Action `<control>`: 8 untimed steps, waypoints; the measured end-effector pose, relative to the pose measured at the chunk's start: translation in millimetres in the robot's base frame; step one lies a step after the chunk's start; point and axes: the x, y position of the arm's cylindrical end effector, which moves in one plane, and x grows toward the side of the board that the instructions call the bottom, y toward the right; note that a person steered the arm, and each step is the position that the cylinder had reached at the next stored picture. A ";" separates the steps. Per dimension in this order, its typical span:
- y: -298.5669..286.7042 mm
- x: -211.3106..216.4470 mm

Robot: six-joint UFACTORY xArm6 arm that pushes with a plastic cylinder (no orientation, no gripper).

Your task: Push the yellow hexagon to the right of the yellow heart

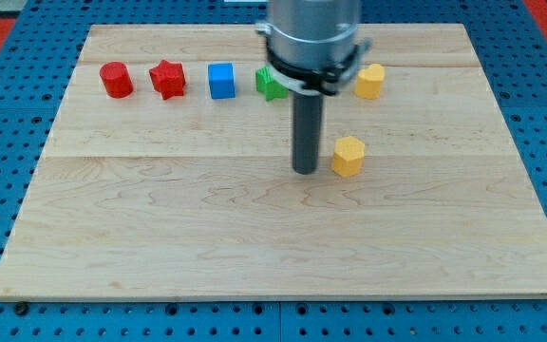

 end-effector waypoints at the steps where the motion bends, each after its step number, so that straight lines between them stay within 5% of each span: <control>1: 34.5 -19.5; 2: 82.2 -56.8; 3: 70.3 -4.0; 4: 97.0 -18.1; 6: 115.1 -125.8; 8: 134.2 -88.8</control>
